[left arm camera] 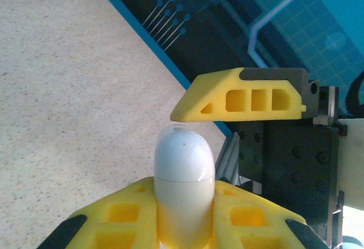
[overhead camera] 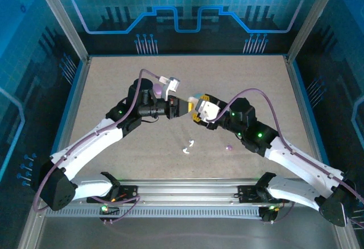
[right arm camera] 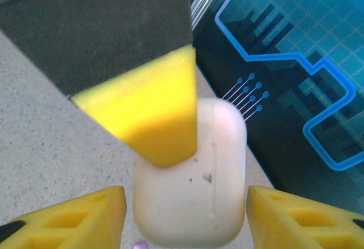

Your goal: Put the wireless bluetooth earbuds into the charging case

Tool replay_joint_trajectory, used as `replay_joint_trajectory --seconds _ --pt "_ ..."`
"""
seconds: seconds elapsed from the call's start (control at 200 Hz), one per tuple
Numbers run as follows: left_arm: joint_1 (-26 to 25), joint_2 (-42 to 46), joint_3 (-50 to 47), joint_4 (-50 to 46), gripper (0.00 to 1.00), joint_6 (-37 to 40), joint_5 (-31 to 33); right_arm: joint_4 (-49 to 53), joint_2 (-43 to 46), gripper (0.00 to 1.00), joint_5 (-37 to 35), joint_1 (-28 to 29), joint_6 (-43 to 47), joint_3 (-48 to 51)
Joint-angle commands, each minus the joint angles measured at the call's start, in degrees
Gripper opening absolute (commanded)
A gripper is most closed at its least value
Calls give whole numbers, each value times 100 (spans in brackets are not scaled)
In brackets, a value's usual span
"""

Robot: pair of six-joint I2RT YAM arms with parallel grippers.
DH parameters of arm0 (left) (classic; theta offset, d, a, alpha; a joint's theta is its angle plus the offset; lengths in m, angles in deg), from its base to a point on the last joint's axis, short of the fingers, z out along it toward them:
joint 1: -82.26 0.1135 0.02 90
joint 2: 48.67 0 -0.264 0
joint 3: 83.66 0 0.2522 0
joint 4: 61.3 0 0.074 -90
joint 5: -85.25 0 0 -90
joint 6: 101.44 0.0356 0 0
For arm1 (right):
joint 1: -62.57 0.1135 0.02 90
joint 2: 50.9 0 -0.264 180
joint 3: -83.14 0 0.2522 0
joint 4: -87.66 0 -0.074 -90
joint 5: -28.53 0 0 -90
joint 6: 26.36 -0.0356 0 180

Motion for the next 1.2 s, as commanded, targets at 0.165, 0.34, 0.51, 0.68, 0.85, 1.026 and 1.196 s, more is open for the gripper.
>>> replay_joint_trajectory --seconds 0.165,0.34,0.51,0.68,0.85,1.026,1.196 --pt "7 127 -78 529 10 -219 -455 -367 -55 50 191 -96 48 -50" --pt "11 123 -96 512 19 -179 -411 -151 -53 45 235 -99 142 -142" --pt "1 -47 31 327 30 -113 -411 -37 -75 44 294 -87 189 -273" --pt "-10 -122 58 390 36 -174 -411 -7 -145 44 366 -66 190 -314" --pt "-4 -177 71 334 35 -132 -429 33 -207 44 383 -34 205 -315" --pt "-3 -228 80 270 35 -102 -429 73 -239 45 346 -4 261 -503" --pt "-16 -291 122 256 33 -104 -491 102 -248 45 365 7 285 -520"
